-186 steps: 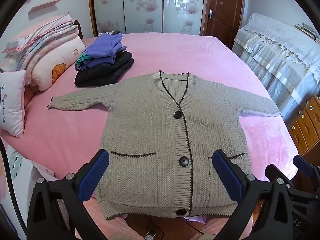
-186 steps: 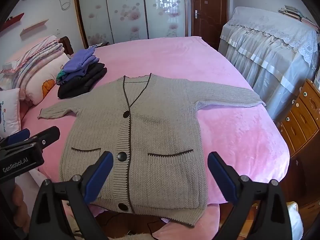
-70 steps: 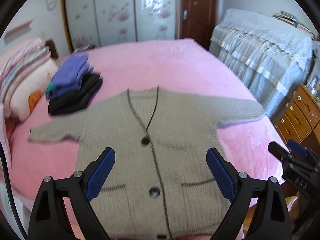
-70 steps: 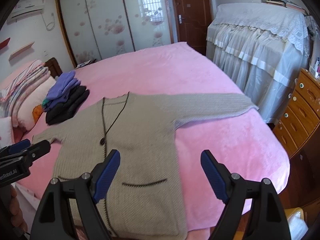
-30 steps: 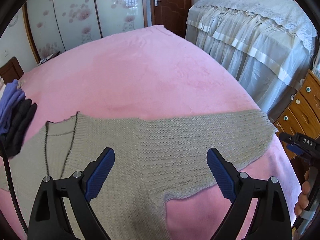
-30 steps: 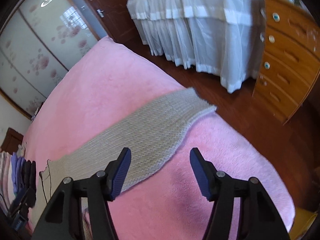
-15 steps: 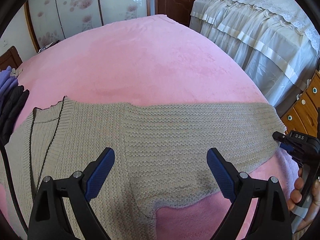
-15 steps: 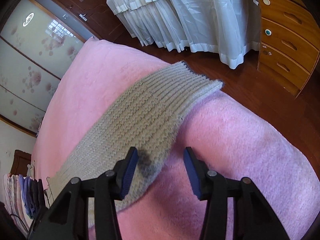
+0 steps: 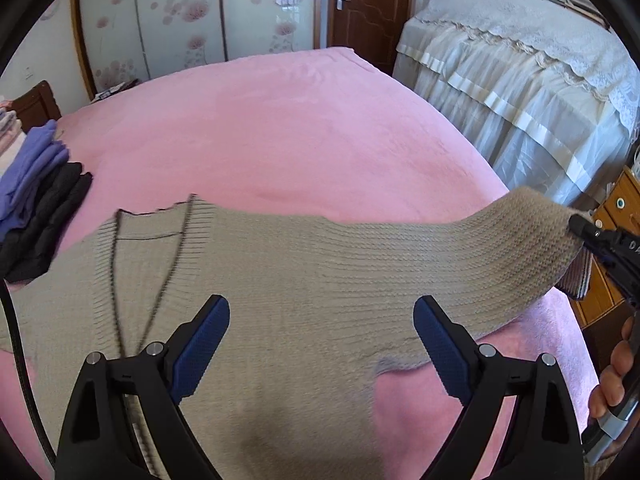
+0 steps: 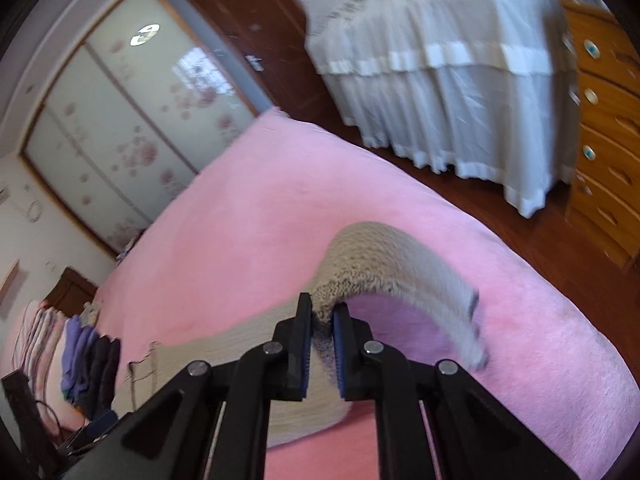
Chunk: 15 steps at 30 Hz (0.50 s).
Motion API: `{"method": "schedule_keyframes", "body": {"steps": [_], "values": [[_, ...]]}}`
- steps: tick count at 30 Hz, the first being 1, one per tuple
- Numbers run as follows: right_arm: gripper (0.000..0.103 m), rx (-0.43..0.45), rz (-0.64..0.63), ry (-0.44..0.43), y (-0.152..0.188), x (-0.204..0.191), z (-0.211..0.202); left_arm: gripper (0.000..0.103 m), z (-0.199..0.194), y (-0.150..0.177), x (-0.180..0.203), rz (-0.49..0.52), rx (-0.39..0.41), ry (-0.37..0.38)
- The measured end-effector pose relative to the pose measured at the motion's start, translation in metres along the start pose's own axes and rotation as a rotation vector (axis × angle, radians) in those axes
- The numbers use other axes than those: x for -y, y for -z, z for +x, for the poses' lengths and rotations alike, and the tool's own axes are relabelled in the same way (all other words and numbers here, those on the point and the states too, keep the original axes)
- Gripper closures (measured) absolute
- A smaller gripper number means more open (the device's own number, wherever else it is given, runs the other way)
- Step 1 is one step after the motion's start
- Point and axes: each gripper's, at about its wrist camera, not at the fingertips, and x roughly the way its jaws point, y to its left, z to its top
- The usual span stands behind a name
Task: Fold large clothes
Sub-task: 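Lift the sleeve with the right tool and fold it across the cardigan body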
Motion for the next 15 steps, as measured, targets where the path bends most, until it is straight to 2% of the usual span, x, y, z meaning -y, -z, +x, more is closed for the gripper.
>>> {"method": "schedule_keyframes", "body": {"steps": [4,7,9,14,15], "values": [[0.094,0.009,-0.152,-0.111,0.01,-0.074,-0.017,0.01,-0.03,0.009,-0.049,-0.043,0.033,-0.046],[0.094,-0.02,-0.276,-0.172,0.033,-0.13,-0.015,0.01,-0.043,0.019,-0.089,-0.091,0.034,-0.074],[0.094,-0.052,-0.365,-0.187,0.056,-0.161,-0.007,0.01,-0.047,0.029,-0.12,-0.127,0.022,-0.103],[0.093,-0.202,-0.582,-0.193,0.13,-0.219,0.034,0.01,-0.045,0.062,-0.185,-0.213,-0.022,-0.151],[0.091,-0.237,-0.631,-0.18,0.149,-0.229,0.043,0.01,-0.044,0.069,-0.195,-0.229,-0.033,-0.158]]}}
